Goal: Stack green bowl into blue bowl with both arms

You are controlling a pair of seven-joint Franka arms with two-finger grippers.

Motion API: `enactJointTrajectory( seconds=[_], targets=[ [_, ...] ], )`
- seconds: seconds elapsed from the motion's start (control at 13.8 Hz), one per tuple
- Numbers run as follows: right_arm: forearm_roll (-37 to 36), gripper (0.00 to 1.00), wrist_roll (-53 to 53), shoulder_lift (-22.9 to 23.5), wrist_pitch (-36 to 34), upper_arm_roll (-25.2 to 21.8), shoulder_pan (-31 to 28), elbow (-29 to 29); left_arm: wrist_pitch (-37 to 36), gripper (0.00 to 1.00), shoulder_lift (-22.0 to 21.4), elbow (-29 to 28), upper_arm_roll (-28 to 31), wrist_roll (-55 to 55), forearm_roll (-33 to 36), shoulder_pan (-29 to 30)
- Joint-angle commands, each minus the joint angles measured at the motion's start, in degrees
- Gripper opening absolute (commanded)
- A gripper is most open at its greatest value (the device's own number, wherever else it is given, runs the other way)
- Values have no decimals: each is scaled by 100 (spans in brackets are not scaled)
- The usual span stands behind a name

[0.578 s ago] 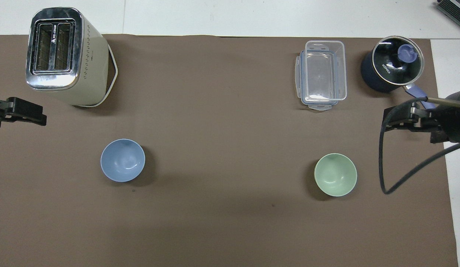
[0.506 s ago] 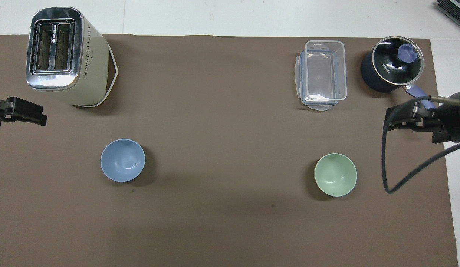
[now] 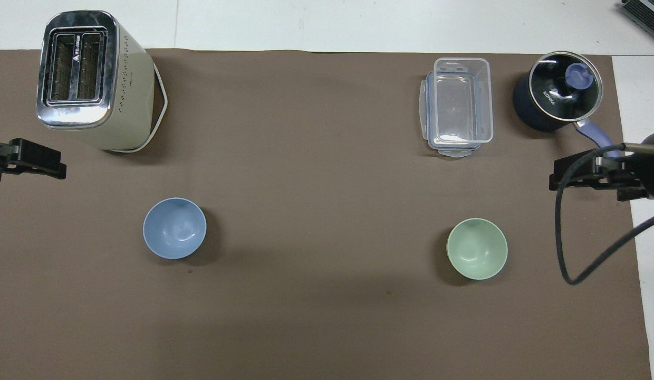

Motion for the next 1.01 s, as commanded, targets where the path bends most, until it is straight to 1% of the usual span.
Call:
enactJointTrajectory(
  seconds=[0.0, 0.29, 0.51, 0.65, 0.94],
  targets=[
    [8, 100, -300, -49, 52, 21, -26, -89, 35, 100, -164, -244, -5, -26, 60, -17],
    [-10, 100, -388, -101, 113, 21, -8, -185, 62, 100, -209, -402, -5, -8, 60, -8],
    [-221, 100, -643, -163, 218, 47, 1, -273, 132, 100, -244, -595, -5, 0, 60, 0],
    [-221, 100, -635, -163, 219, 47, 1, -274, 350, 100, -270, -875, -14, -8, 60, -26],
    [-151, 100, -565, -163, 219, 47, -8, -274, 1124, 100, -498, -1719, -32, 0, 51, -79]
  ],
)
